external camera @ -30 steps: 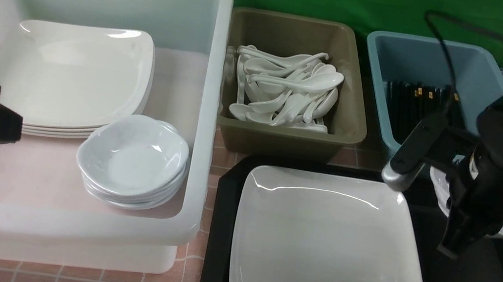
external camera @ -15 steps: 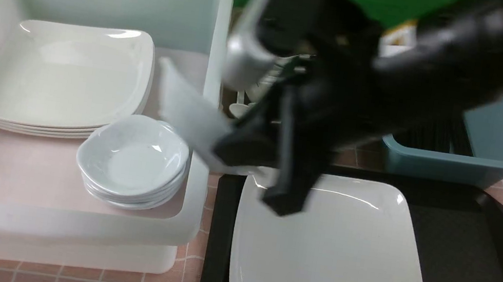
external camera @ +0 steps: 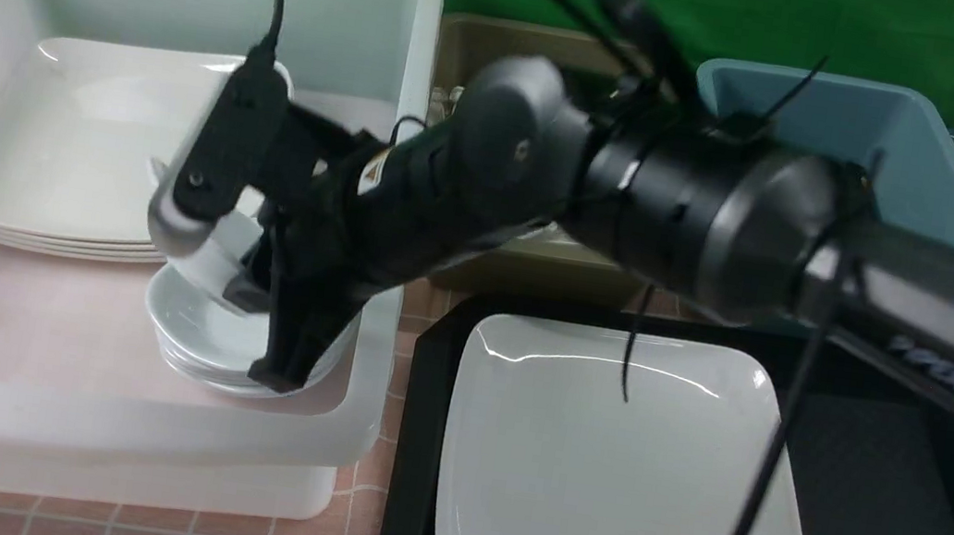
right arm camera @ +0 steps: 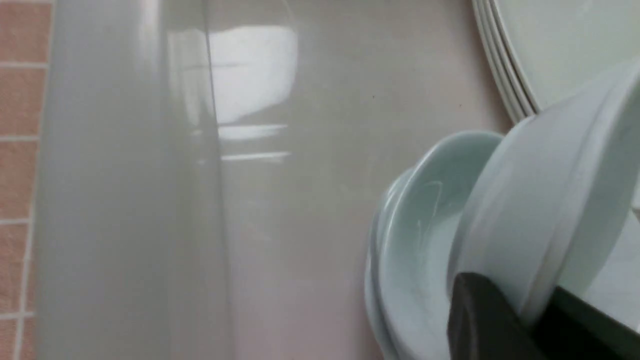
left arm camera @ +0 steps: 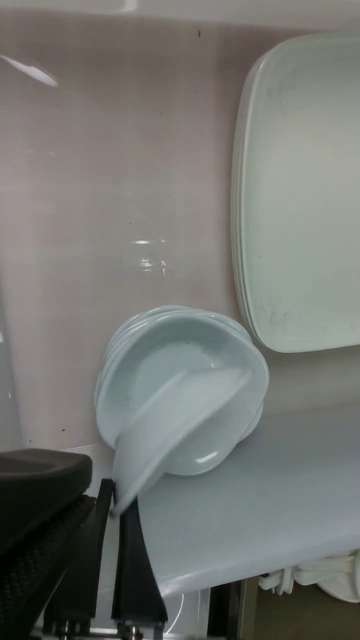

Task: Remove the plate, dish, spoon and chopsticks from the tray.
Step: Use the right arm to put the small plate into the large storage box on the left, then use the left arm to grab a plate from the dinner plate

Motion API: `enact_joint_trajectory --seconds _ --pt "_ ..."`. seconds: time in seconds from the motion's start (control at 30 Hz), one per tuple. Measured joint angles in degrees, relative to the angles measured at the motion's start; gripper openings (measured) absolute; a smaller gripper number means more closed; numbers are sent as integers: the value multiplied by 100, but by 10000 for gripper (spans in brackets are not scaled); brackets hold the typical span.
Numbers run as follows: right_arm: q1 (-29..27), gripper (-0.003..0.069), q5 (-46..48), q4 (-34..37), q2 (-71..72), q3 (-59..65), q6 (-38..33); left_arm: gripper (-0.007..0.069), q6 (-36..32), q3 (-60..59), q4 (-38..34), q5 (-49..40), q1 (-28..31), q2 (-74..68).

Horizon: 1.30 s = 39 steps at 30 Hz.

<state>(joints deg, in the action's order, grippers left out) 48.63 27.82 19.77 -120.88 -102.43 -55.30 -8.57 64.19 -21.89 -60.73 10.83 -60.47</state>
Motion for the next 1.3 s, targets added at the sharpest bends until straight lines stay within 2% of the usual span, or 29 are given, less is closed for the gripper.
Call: enact_joint_trajectory --seconds 0.03,0.1,0.23,0.3,0.37,0.47,0.5,0.53,0.6,0.67,0.73,0.87,0.9,0.93,0.97,1.0,1.07,1.17,1.2,1.27,1.3 --pt "0 165 -9 -14 -10 0 -6 21 0 0 -6 0 0 0" --pt "0 279 -23 -68 -48 0 -6 21 0 0 -11 -25 0 0" --pt "0 417 101 -95 77 -13 83 21 0 0 -18 -55 0 0" --pt "0 442 319 -101 181 -13 150 21 0 0 -18 -60 0 0" --pt "0 444 962 -216 581 -19 566 21 0 4 -18 -81 0 0" --pt "0 370 1986 -680 1110 -93 1429 21 -5 4 -70 -93 0 0" --pt "0 370 2073 -725 1157 -101 1429 21 -16 4 -76 -101 0 0" --pt "0 227 2871 -1168 1582 -166 1911 21 -55 4 -141 -114 0 0" --pt "-13 104 3563 -1641 2023 -184 2164 21 -93 4 -257 -160 0 0" --pt "-182 31 3707 -2032 2539 -178 2624 21 -140 20 -544 -251 0 0" --pt "-290 30 3712 -2097 2769 -178 2733 21 -187 49 -743 -317 0 -5" --pt "-1266 30 3712 -2265 3906 142 3339 21 -465 272 -1859 -735 -111 -18" --pt "-1421 30 3712 -2280 4068 266 3400 21 -465 294 -1927 -775 -224 -11" --pt "-1793 30 3712 -2292 4450 493 3538 21 -416 298 -2011 -794 -475 -6" --pt "-1793 30 3712 -2292 4449 535 3538 21 -416 298 -2011 -794 -528 1" --pt "-2269 30 3704 -2309 4934 920 3699 21 -182 292 -1963 -818 -1031 1" --pt "-2691 30 3671 -2333 5400 1501 3812 21 185 288 -1707 -802 -1882 -46" --pt "-3184 30 3349 -2351 6148 2485 3974 21 1174 288 -884 -625 -3438 -234" --pt "-3208 30 3349 -2345 6196 2485 3975 21 1256 288 -811 -620 -3438 -252" --pt "-3437 30 2955 -2334 6790 3378 4132 23 2636 288 388 -576 -4931 -571" --pt "-3454 30 2895 -2334 6865 3556 4172 27 2852 288 564 -590 -5246 -652"
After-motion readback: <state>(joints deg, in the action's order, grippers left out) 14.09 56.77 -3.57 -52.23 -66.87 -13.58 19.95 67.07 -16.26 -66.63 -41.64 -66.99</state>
